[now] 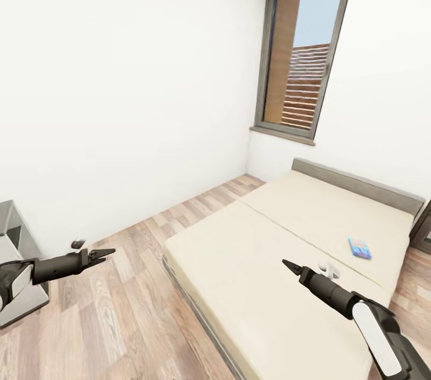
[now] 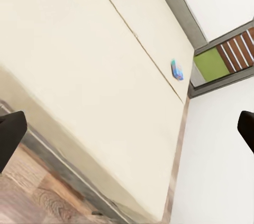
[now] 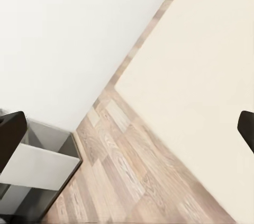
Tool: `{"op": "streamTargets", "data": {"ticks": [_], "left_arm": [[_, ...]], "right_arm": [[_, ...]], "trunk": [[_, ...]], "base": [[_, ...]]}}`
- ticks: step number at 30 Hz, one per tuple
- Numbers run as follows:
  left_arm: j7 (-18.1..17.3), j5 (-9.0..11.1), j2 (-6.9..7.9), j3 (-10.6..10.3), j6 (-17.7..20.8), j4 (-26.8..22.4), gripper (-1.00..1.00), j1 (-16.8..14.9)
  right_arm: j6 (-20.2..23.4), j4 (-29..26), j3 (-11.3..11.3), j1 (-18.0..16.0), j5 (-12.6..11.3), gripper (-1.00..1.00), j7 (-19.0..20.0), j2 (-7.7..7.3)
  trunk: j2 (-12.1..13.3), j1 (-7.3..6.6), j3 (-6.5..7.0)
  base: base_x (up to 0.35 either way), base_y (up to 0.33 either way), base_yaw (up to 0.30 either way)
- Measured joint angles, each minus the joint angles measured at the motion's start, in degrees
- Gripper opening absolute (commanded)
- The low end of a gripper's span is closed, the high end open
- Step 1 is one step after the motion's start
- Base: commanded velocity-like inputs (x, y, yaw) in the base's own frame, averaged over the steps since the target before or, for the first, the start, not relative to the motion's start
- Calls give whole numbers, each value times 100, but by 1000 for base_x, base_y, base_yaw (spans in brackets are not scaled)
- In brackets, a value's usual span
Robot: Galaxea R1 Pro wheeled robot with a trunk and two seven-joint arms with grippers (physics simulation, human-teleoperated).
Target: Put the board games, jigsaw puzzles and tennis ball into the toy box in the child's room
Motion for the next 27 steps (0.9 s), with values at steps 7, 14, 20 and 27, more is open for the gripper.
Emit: {"op": "streamTargets", "data": {"ticks": [7,14,20,27], "left_arm": [[-18,0,3,-6,0,0,100,0],[-10,0,-5,1,0,0,100,0],[-16,1,-4,2,0,0,100,0],[-14,0,-5,-1,0,0,100,0]], "right_arm": [[0,-2,0,1,0,100,0,3],[0,-2,0,2,0,100,0,0],[0,-2,0,2,0,100,0,2],[0,-8,0,2,0,100,0,3]], "trunk": [[-1,0,20],[0,0,40],[-1,0,57],[0,0,77]], "base": [[-168,0,274],[-37,0,274],[-117,0,274],[-36,0,274]]}}
